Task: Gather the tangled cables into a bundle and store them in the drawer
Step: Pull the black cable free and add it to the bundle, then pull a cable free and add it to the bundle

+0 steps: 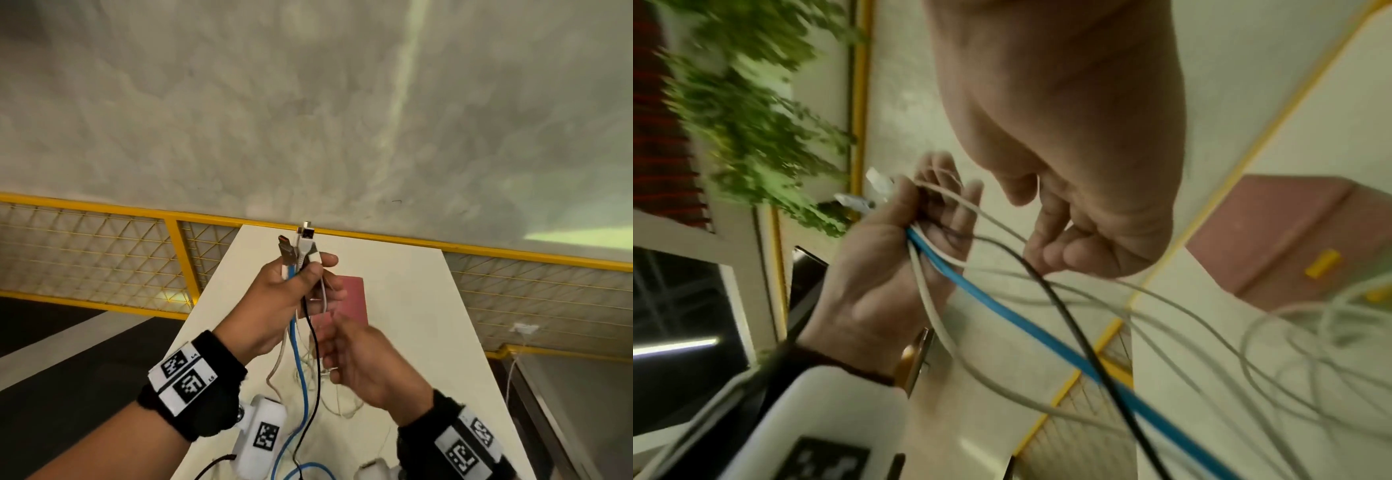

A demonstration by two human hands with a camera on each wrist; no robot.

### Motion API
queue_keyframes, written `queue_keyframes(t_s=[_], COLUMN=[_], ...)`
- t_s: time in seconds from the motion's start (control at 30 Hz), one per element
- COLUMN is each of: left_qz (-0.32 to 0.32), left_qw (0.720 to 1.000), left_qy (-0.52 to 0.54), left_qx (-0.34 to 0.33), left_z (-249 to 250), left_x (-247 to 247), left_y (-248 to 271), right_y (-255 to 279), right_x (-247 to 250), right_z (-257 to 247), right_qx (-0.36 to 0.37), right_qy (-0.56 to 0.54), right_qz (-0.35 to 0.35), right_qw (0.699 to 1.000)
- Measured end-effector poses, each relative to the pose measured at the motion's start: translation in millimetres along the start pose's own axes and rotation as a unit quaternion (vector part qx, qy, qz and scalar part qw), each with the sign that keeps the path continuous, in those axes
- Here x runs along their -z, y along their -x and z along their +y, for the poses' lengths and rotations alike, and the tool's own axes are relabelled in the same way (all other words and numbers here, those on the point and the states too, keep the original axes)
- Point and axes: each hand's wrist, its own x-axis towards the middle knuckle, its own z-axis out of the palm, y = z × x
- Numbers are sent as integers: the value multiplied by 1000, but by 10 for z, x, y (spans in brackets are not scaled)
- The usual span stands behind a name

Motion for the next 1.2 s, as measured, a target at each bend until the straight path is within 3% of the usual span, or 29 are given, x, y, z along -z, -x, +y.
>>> queue_keyframes(t_s=[0.1,0.2,0.3,0.4,0.47,0.53,0.57,0.6,0.67,0.73,0.83,0.97,1.1,1.2], left_qz=[-26,-36,-70,-80,-86,-145,-139,-93,69,141,141,39,20,-64], left_qw=[999,997,992,995,994,959,948,958,990,983,966,955,974,989], left_qy=[-10,-23,-23,-15,62,241,288,266,65,-89,-216,-295,-227,-134], left_qx=[35,71,101,66,30,13,-6,-45,-104,-80,0,-12,-6,20], left_z=[-45,-131,-79,228,532,836,958,1022,990,748,157,-495,-530,-280], left_x=[-4,30,200,508,826,1068,1150,1191,1068,725,241,-122,-156,-6], left_y=[98,223,309,319,257,218,205,199,193,147,41,87,132,203], right_y=[-113,-173,-272,-431,-499,-556,-569,-588,-572,-520,-362,-144,-67,-101], right_x=[-22,31,154,316,434,562,602,627,579,439,170,-31,77,216], right_z=[106,-45,-159,-150,-85,21,76,130,167,127,8,-123,-155,-212], right_qx=[-25,-24,-49,-57,-57,-57,-57,-59,-43,-14,25,42,23,31], right_qy=[-50,-174,-265,-318,-345,-371,-369,-363,-345,-329,-288,-264,-261,-263], right_qz=[-49,-71,-36,26,61,88,95,100,92,59,-7,-100,-139,-129], right_qw=[997,982,962,946,935,923,923,925,933,943,957,959,955,956])
